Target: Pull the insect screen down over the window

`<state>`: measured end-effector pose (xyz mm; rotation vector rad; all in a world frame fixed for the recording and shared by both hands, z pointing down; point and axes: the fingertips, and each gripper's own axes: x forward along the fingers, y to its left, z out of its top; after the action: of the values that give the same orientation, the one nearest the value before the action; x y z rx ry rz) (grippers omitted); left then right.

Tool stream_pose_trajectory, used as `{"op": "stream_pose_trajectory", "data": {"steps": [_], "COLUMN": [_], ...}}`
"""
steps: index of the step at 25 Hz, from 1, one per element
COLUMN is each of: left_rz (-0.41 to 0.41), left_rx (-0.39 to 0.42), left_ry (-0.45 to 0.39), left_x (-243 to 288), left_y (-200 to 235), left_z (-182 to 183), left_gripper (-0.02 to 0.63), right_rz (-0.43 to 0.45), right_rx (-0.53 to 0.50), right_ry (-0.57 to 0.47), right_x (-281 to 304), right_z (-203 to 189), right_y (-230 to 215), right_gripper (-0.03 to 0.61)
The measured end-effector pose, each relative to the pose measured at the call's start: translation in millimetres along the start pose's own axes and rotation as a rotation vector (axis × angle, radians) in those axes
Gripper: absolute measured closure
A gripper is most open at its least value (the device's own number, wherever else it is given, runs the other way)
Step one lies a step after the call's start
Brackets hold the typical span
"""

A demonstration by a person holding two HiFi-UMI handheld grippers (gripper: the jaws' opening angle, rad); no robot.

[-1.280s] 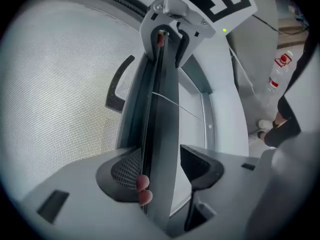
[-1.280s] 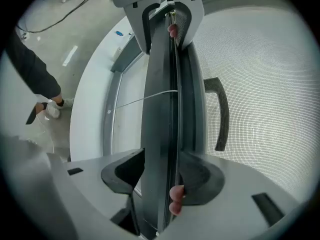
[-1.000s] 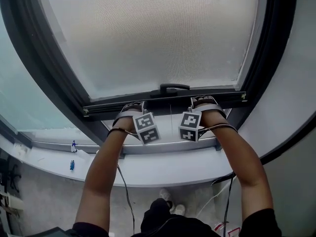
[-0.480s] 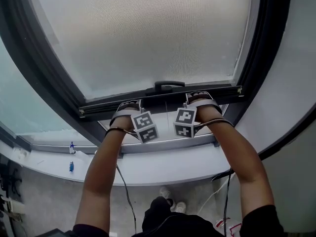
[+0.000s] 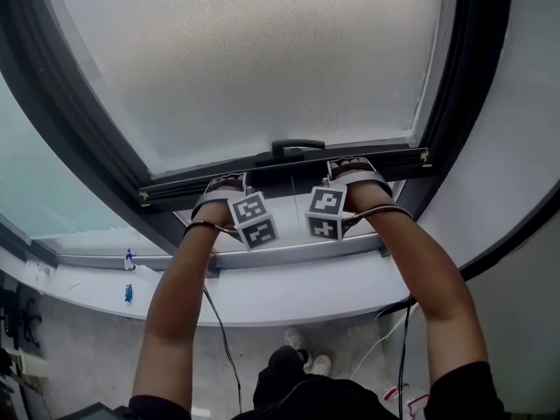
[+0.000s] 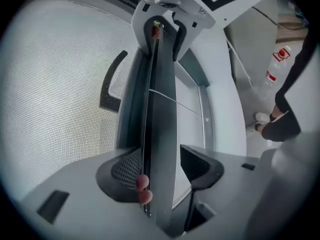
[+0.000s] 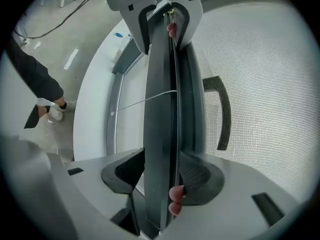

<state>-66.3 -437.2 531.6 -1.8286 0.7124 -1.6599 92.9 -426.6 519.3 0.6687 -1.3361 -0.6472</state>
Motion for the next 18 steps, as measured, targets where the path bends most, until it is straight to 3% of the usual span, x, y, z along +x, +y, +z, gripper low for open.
{"op": "stream_pose_trajectory", "data": {"steps": [5, 11, 14, 18], "left_rz": [0.012, 0.03, 0.041, -0.013], "left_rx": [0.023, -0.043, -0.015, -0.024], "left_ry": [0.023, 0.007, 0.022, 0.027], "left_x": [0.6, 2.2, 2.8, -1.6], "left_y": [-2.0, 2.0, 5.3, 4.4], "left_z": [2.6, 4.1, 2.5, 2.5], "left_gripper": [0.367, 0.367, 0.381, 0.387], "right_rz": [0.018, 0.021, 0.013, 0.039], "right_rx": [-0.02, -0.011, -0.006, -0.016], "right_ry": [-0.003, -0.012, -0.02, -0.014], "right_x": [-2.8, -1.3, 0.0, -2.2], "right_z": [-3.5, -1.8, -0.9, -0.5], "right_y": [4.5, 1.5, -1.6, -1.7], "right_gripper": [0.359, 0.36, 0.359, 0.359]}}
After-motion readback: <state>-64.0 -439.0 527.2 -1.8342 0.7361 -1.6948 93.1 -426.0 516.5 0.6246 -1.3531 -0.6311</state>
